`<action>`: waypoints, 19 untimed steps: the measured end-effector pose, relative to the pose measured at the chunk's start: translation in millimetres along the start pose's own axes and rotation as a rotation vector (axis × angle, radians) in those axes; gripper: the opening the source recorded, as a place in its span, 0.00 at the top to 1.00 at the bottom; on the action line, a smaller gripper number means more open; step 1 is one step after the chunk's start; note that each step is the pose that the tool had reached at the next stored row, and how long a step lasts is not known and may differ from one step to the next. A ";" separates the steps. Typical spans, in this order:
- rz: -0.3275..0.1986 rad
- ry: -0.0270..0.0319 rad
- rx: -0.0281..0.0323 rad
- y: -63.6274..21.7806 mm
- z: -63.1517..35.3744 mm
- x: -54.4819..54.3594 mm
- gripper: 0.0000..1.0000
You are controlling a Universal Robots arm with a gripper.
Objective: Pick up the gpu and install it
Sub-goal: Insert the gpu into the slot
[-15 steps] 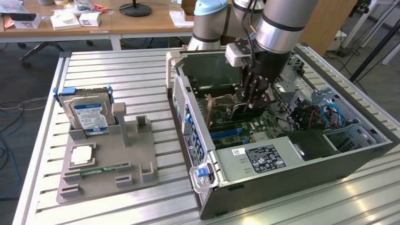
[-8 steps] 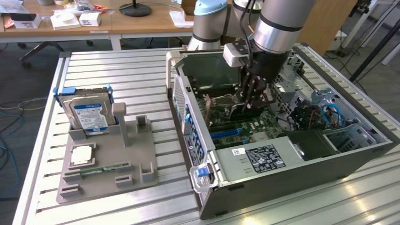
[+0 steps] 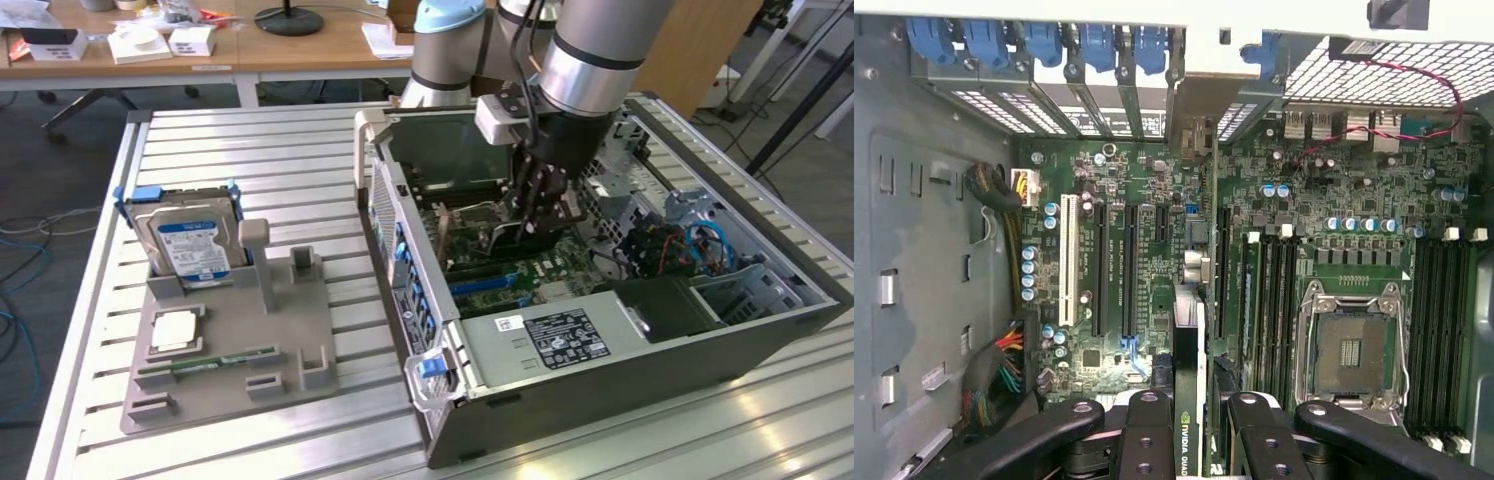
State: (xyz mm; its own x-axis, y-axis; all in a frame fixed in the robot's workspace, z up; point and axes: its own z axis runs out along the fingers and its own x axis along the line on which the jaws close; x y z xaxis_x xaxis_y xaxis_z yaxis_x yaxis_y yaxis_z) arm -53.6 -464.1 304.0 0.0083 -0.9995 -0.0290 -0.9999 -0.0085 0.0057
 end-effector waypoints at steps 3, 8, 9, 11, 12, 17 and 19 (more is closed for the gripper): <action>0.000 -0.0001 0.0001 0.0 3.8 0.1 0.74; 0.000 -0.0001 0.0000 -0.1 9.6 0.3 0.74; 0.000 -0.0001 0.0001 -0.1 10.9 0.3 0.74; 0.000 -0.0001 0.0001 -0.1 13.4 0.4 0.74; 0.000 -0.0001 0.0001 -0.1 14.6 0.4 0.74; 0.000 0.0000 0.0000 -0.1 19.5 0.6 0.74; 0.000 0.0000 0.0000 -0.1 20.8 0.6 0.74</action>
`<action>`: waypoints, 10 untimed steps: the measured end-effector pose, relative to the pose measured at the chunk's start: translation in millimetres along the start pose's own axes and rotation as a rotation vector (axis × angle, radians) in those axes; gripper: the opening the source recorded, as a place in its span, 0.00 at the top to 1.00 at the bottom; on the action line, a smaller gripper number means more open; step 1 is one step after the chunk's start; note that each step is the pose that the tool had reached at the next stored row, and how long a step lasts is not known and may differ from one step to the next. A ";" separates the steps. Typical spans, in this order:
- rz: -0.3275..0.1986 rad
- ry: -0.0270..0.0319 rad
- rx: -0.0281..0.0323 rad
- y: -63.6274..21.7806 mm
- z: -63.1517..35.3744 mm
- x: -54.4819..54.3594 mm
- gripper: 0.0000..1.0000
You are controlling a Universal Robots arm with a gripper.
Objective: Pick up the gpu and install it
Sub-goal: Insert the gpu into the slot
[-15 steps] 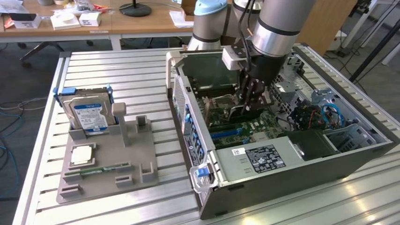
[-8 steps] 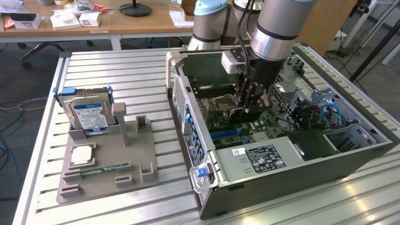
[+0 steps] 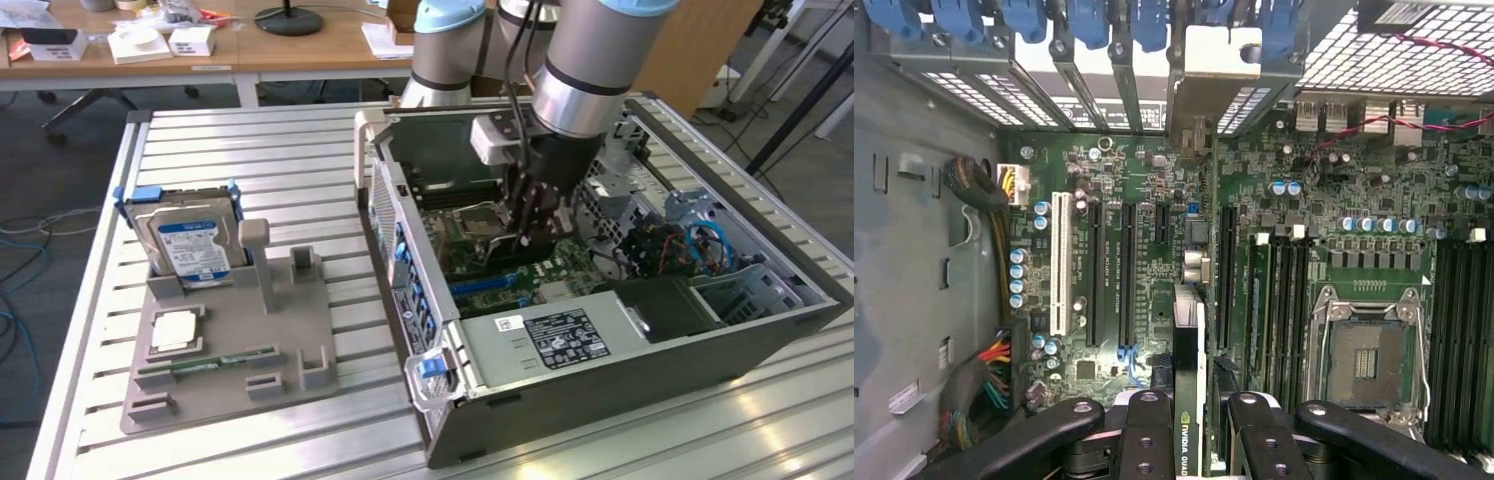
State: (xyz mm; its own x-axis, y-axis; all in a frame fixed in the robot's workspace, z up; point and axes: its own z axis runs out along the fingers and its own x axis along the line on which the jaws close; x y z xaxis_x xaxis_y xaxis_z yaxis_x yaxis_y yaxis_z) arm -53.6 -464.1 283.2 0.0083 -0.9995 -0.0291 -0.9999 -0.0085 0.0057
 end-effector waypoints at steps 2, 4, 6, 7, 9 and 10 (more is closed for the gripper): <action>0.000 0.0002 -0.0001 0.0 0.2 0.0 0.74; 0.000 0.0002 -0.0001 0.0 0.2 0.0 0.74; 0.000 -0.0002 0.0001 0.0 0.6 0.0 0.74; 0.000 -0.0006 0.0002 0.0 1.4 0.0 0.74; 0.000 -0.0001 0.0000 0.0 2.5 0.1 0.74; 0.000 -0.0001 0.0000 0.0 3.2 0.1 0.74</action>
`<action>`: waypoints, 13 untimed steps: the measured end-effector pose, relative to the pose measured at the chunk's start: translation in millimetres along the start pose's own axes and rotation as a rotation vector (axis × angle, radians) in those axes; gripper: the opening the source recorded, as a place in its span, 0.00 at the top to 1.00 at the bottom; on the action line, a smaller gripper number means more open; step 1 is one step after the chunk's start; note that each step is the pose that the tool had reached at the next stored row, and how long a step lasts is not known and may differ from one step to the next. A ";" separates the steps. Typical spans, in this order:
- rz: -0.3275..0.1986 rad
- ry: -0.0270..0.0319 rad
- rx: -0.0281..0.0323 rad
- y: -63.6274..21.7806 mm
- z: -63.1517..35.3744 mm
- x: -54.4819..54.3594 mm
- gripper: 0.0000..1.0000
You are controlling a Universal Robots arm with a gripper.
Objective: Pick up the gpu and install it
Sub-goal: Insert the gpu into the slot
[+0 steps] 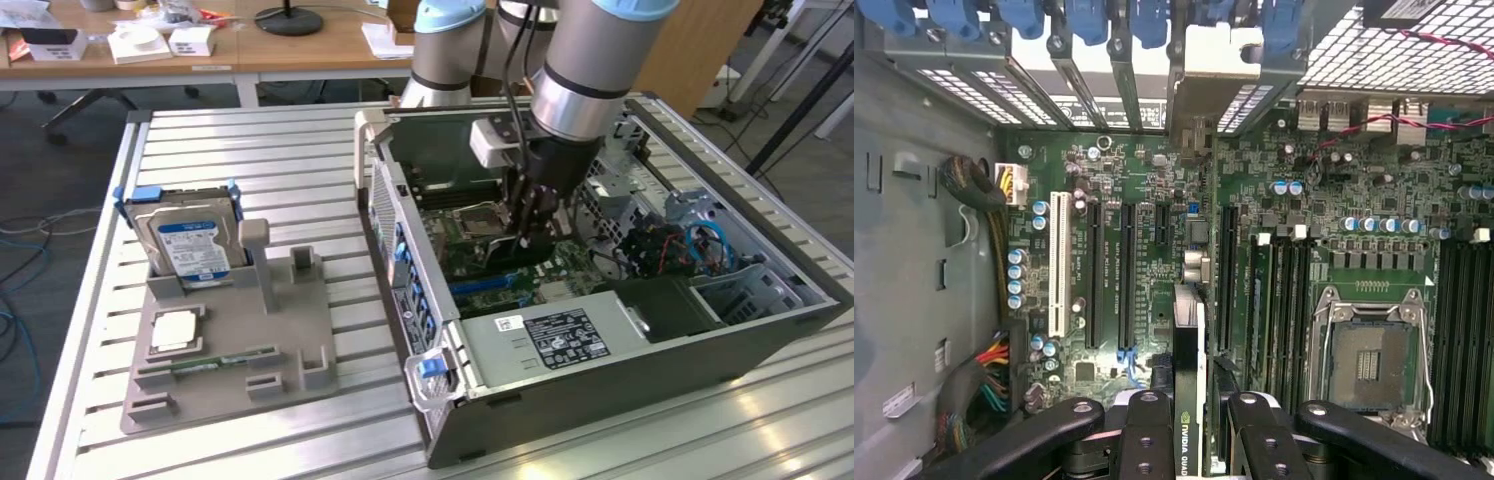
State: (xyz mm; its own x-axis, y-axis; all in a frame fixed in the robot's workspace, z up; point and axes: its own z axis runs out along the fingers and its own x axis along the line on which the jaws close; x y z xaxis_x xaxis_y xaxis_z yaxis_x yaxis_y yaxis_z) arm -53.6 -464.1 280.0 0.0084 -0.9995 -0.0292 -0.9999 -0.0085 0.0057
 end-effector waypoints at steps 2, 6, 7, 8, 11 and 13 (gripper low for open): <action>0.000 0.0000 0.0000 0.0 1.3 0.1 0.74; 0.000 0.0000 0.0000 0.0 4.3 0.1 0.74; 0.000 0.0000 0.0000 0.0 5.1 0.2 0.74; 0.000 0.0000 0.0000 0.0 5.8 0.2 0.74; 0.000 0.0002 -0.0001 0.0 7.3 0.3 0.74; 0.000 0.0003 -0.0001 0.0 7.3 0.3 0.74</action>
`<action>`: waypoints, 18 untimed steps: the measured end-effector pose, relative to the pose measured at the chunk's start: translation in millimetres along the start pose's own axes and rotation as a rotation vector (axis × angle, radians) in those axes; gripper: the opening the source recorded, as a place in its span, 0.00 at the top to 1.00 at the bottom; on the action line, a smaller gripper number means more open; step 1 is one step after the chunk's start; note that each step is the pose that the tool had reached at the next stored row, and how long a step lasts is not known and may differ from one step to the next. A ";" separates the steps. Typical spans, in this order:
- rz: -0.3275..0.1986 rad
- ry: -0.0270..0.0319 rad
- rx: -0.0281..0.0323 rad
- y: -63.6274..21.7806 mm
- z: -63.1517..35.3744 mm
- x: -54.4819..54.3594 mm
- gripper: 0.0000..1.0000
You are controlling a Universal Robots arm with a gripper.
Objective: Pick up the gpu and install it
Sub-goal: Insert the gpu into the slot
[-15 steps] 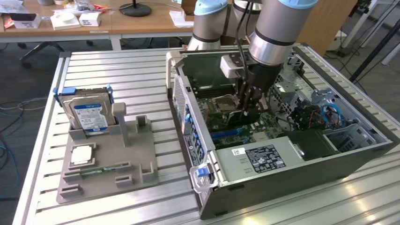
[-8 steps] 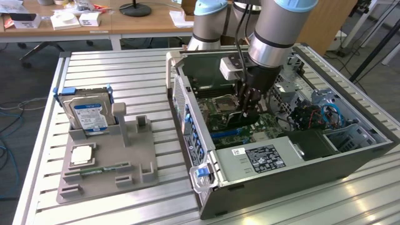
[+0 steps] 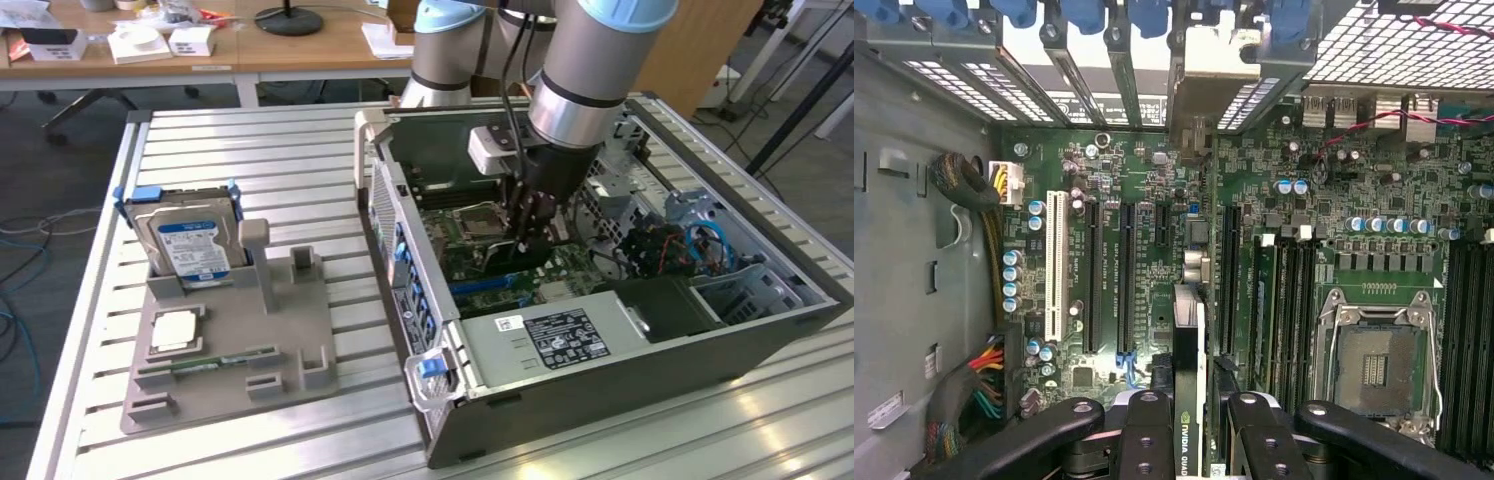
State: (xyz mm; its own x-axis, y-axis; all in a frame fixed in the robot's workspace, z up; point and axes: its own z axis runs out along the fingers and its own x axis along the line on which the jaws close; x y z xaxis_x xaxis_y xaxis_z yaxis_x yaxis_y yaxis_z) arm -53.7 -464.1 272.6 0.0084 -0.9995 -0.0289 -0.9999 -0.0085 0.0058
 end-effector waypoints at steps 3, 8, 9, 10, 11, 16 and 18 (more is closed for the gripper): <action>0.000 -0.0003 0.0001 1.0 0.2 -0.1 0.74; 0.000 -0.0003 0.0001 6.2 0.4 -0.1 0.74; 0.000 -0.0003 0.0001 7.0 0.4 -0.1 0.74; 0.000 -0.0003 0.0000 7.4 0.4 -0.1 0.74; 0.000 -0.0002 0.0001 7.4 0.4 -0.1 0.74; 0.000 -0.0003 0.0001 7.7 0.4 -0.1 0.74; 0.000 -0.0003 0.0001 7.7 0.4 -0.1 0.74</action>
State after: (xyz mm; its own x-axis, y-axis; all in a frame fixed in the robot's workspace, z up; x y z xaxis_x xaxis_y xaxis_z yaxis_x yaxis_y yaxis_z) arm -61.4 -464.1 272.3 0.0084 -0.9995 -0.0292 -0.9999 -0.0085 0.0056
